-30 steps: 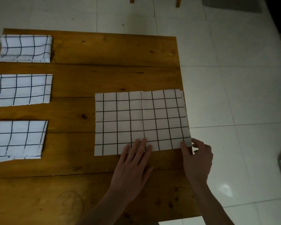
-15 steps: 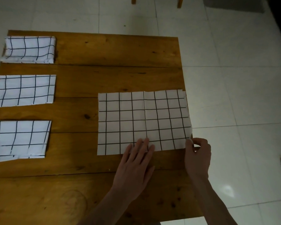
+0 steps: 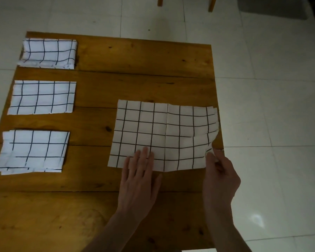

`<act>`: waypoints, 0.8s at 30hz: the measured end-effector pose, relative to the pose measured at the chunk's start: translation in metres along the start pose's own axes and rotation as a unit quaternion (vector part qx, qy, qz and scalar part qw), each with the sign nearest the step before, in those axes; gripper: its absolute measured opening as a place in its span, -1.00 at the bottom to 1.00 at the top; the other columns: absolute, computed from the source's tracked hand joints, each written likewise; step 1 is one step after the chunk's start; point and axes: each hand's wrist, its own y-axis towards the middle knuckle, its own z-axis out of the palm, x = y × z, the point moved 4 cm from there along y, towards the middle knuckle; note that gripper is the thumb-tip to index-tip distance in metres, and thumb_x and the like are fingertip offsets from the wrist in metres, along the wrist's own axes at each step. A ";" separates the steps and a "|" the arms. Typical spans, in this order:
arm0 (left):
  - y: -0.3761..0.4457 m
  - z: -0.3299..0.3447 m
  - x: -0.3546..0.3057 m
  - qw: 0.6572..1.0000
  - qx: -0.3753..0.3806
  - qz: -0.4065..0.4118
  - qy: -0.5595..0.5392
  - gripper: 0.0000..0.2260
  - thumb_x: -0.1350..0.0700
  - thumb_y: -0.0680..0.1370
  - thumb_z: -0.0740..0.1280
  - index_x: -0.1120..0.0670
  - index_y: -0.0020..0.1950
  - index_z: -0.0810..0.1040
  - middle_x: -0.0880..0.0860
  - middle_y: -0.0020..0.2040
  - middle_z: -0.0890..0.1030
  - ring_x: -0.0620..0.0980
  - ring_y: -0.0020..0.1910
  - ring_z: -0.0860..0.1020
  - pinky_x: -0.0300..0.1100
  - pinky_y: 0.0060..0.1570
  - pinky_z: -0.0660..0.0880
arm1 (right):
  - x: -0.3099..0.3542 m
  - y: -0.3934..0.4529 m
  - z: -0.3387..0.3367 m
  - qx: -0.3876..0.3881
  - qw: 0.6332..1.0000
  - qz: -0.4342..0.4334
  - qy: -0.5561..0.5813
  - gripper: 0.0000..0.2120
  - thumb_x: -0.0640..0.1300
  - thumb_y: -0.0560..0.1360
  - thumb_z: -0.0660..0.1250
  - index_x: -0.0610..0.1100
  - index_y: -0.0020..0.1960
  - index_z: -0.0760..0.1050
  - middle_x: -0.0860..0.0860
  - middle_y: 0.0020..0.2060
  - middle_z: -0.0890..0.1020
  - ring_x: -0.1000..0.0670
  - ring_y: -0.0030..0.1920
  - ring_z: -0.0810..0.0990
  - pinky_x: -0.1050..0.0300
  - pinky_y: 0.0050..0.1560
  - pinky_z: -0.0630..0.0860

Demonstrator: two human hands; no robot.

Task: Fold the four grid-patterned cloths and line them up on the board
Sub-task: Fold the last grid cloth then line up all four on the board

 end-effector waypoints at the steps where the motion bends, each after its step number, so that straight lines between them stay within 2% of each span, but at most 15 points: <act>1: -0.002 -0.001 0.009 1.000 -0.004 -0.019 0.003 -0.39 -0.21 0.71 0.04 0.08 0.68 0.15 0.16 0.68 0.13 0.15 0.67 0.06 0.17 0.61 0.03 | 0.005 -0.005 0.004 0.000 1.000 -0.010 0.009 -0.81 -0.12 0.60 0.41 0.18 -0.08 0.58 0.02 -0.34 0.57 0.13 -0.37 0.46 0.40 -0.30 0.41; 3: -0.006 -0.001 0.025 0.999 -0.004 -0.039 0.005 -0.40 -0.22 0.70 0.04 0.05 0.67 0.18 0.19 0.65 0.19 0.19 0.64 0.16 0.17 0.61 0.07 | 0.009 -0.014 0.012 0.011 1.000 -0.018 0.020 -0.92 -0.08 0.60 0.41 0.07 -0.04 0.65 0.04 -0.37 0.54 0.13 -0.35 0.45 0.34 -0.30 0.41; 5: -0.009 0.000 0.034 0.999 -0.004 -0.034 0.001 -0.40 -0.21 0.70 0.03 0.04 0.68 0.16 0.18 0.65 0.20 0.18 0.63 0.18 0.15 0.60 0.10 | 0.012 -0.024 0.022 0.030 0.999 -0.019 0.028 -0.87 -0.05 0.59 0.40 -0.04 0.09 0.68 0.04 -0.26 0.60 0.13 -0.27 0.51 0.29 -0.23 0.46; 8: -0.012 -0.001 0.039 1.000 -0.018 -0.015 -0.016 -0.39 -0.20 0.71 0.04 0.09 0.69 0.11 0.14 0.67 0.18 0.12 0.66 0.11 0.09 0.60 0.07 | 0.027 -0.039 0.038 0.057 0.996 -0.053 0.035 -0.82 -0.16 0.59 0.41 -0.03 0.18 0.66 0.06 -0.07 0.68 0.10 -0.03 0.65 0.33 -0.06 0.57; 10: -0.012 -0.005 0.042 0.999 -0.028 -0.011 -0.027 -0.39 -0.19 0.71 0.05 0.11 0.68 0.12 0.12 0.66 0.21 0.09 0.66 0.13 0.04 0.60 0.05 | 0.038 -0.049 0.050 0.081 0.992 -0.088 0.026 -0.79 -0.22 0.59 0.40 -0.03 0.19 0.64 0.10 -0.02 0.68 0.10 0.04 0.65 0.36 -0.02 0.56; 15: -0.013 -0.012 0.054 0.998 -0.036 -0.002 -0.046 -0.42 -0.21 0.73 -0.01 0.10 0.66 0.20 0.07 0.64 0.27 0.05 0.65 0.17 0.03 0.60 0.06 | 0.051 -0.067 0.082 0.141 0.980 -0.138 0.014 -0.76 -0.24 0.60 0.39 -0.04 0.23 0.63 0.10 -0.04 0.65 0.06 0.01 0.64 0.33 -0.04 0.56; 18: -0.013 -0.016 0.064 0.996 -0.067 -0.022 -0.059 -0.43 -0.18 0.72 0.07 0.12 0.64 0.24 0.10 0.62 0.31 0.06 0.62 0.21 0.02 0.59 0.08 | 0.053 -0.076 0.102 0.169 0.975 -0.142 0.013 -0.77 -0.23 0.60 0.39 -0.08 0.24 0.65 0.10 -0.06 0.63 0.06 0.00 0.62 0.35 -0.03 0.52; 21: -0.014 -0.021 0.078 0.992 -0.092 -0.061 -0.067 -0.42 -0.12 0.68 0.21 0.15 0.61 0.27 0.13 0.57 0.38 0.09 0.56 0.30 0.10 0.52 0.29 | 0.050 -0.083 0.126 0.199 0.970 -0.142 -0.001 -0.76 -0.22 0.61 0.39 -0.08 0.25 0.65 0.10 -0.07 0.62 0.06 -0.04 0.61 0.36 -0.07 0.52; 24: -0.015 -0.023 0.090 0.989 -0.096 -0.083 -0.080 -0.42 -0.11 0.66 0.21 0.17 0.60 0.27 0.15 0.55 0.41 0.11 0.52 0.36 0.13 0.44 0.42 | 0.042 -0.087 0.149 0.230 0.963 -0.139 -0.031 -0.78 -0.16 0.64 0.37 -0.06 0.27 0.65 0.12 -0.06 0.60 0.06 -0.08 0.61 0.28 -0.11 0.56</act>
